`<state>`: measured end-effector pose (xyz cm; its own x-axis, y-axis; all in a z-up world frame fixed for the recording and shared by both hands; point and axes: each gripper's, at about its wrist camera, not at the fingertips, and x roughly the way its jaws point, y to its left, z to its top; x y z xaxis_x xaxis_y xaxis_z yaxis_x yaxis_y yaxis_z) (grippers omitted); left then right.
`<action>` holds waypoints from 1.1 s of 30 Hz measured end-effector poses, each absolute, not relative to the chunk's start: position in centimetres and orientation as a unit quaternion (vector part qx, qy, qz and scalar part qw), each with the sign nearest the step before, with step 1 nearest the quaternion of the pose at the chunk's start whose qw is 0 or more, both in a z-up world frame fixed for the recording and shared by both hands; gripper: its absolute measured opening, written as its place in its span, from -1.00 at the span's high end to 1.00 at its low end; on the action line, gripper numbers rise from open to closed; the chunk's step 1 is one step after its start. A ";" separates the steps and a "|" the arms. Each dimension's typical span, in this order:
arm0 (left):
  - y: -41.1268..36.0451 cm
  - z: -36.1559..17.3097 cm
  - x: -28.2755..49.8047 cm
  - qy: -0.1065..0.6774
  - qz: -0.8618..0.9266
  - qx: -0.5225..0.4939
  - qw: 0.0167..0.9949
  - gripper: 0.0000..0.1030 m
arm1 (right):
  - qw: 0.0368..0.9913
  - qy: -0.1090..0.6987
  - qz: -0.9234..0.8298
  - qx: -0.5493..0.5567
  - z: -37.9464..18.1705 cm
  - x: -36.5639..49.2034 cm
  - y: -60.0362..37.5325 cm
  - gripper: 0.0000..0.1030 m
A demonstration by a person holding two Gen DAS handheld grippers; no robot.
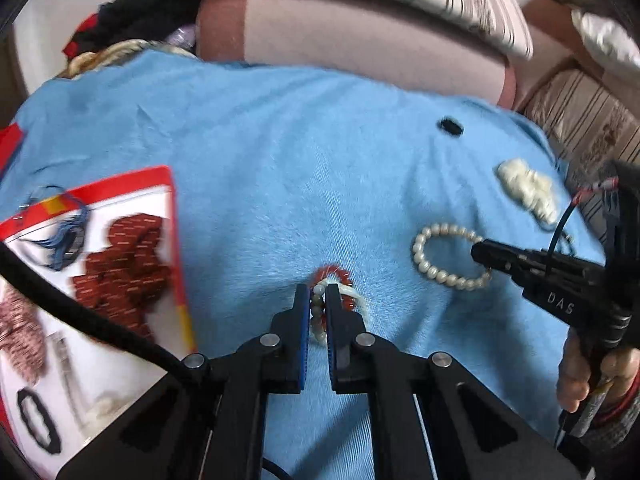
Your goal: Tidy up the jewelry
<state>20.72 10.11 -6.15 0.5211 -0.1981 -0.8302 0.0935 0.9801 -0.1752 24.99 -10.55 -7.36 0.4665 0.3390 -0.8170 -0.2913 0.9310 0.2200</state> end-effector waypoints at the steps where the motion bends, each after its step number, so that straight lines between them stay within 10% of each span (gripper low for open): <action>1: 10.5 -5.3 20.1 0.475 -0.081 -0.058 0.874 0.87 | 0.860 0.475 0.187 0.017 -6.5 24.5 -10.2 0.78; 33: 29.6 1.7 10.2 0.417 -0.048 -0.224 0.879 0.86 | 0.821 0.435 0.360 -0.084 -0.5 16.6 11.8 0.78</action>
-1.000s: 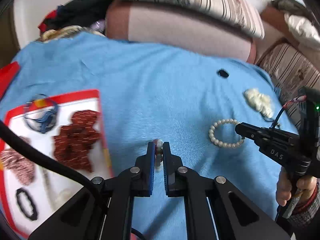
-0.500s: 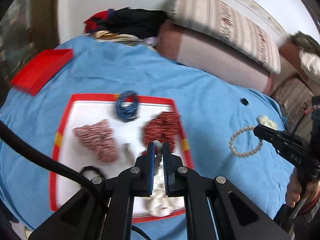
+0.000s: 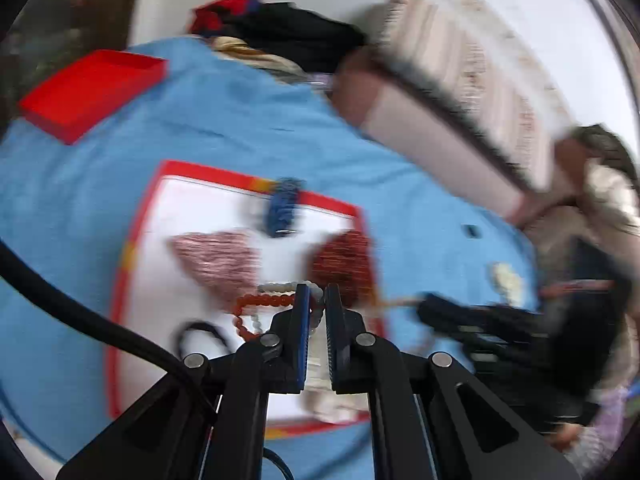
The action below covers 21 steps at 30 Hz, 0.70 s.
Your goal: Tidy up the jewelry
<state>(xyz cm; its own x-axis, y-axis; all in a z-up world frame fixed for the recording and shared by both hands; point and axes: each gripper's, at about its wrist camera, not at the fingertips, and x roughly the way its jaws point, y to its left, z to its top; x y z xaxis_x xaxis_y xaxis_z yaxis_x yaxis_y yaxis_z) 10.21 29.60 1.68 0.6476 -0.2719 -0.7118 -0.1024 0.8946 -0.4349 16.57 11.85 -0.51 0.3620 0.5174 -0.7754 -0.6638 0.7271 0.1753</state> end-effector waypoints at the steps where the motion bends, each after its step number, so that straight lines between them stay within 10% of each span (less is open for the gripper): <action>1: 28.8 2.3 10.1 0.412 -0.053 -0.207 0.885 0.86 | 0.822 0.437 0.356 -0.084 -0.6 16.6 11.6 0.78; 21: 14.2 -0.1 14.4 0.474 -0.123 -0.120 0.864 0.81 | 0.864 0.459 0.209 -0.013 -1.6 19.0 -5.8 0.78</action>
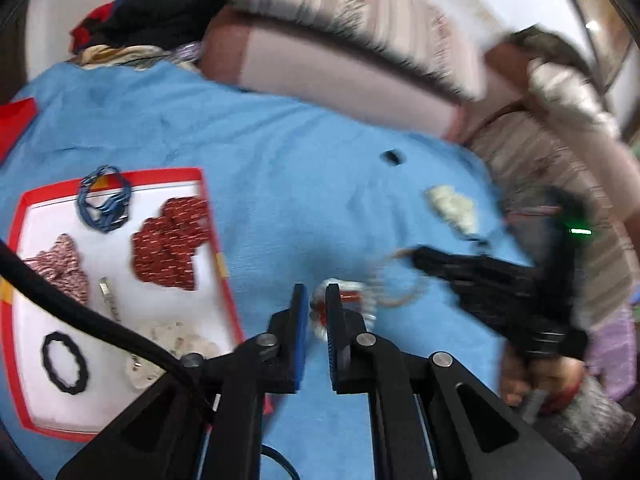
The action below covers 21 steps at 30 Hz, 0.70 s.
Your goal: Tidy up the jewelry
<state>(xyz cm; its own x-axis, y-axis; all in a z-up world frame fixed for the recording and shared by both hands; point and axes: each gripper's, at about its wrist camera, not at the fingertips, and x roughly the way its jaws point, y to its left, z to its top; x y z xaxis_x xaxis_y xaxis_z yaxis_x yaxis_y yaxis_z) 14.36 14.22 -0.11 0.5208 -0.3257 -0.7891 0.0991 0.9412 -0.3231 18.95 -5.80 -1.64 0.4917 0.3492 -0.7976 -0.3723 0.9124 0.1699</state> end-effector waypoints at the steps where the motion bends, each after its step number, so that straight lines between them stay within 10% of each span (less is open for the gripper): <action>1: 14.4 -0.5 14.6 0.479 -0.112 -0.117 0.863 0.79 | 0.864 0.460 0.205 -0.010 -1.8 18.9 -6.4 0.77; 6: 15.4 -2.3 14.8 0.499 -0.087 -0.128 0.853 0.38 | 0.862 0.467 0.196 0.007 -2.8 18.8 -8.5 0.77; 21: 9.9 -6.5 17.2 0.530 -0.089 -0.060 0.841 0.42 | 0.857 0.473 0.202 0.035 -4.1 18.0 -10.0 0.77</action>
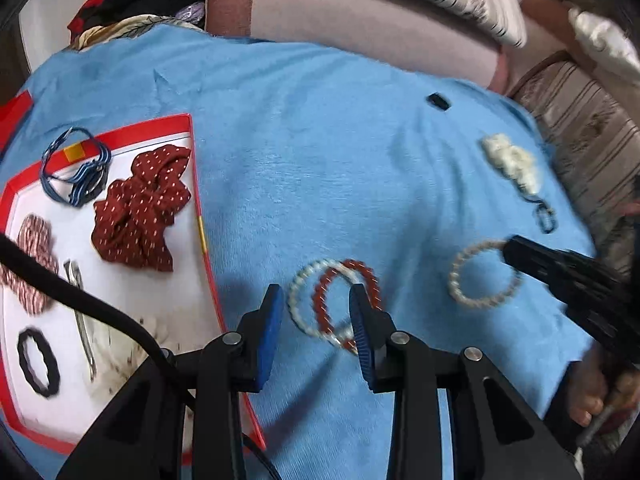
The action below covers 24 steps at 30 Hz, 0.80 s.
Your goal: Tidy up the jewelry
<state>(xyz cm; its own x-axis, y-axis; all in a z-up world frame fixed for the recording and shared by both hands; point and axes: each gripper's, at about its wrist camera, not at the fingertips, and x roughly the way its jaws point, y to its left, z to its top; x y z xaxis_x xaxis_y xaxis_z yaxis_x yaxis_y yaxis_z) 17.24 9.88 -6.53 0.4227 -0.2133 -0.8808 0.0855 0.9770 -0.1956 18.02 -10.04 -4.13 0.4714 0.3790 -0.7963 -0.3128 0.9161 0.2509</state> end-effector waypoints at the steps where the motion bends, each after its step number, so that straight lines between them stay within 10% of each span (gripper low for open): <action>1: 9.5 -6.9 17.6 0.534 -0.092 -0.053 0.839 0.48 | 0.857 0.473 0.202 0.036 -4.2 18.0 -10.1 0.77; 15: 8.9 -10.3 19.3 0.562 -0.081 -0.016 0.823 0.92 | 0.856 0.471 0.206 0.052 -4.8 18.2 -10.7 0.77; 24: 10.3 -2.5 15.8 0.479 -0.096 -0.056 0.871 0.92 | 0.867 0.449 0.213 0.041 -2.2 17.3 -10.1 0.77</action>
<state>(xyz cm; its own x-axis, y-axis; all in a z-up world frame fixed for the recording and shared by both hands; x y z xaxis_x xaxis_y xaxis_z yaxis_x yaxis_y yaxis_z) 15.76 10.29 -2.53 0.5226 -0.2210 -0.8235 0.1131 0.9753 -0.1900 17.29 -10.07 -2.23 0.5055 0.4070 -0.7608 -0.3326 0.9055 0.2634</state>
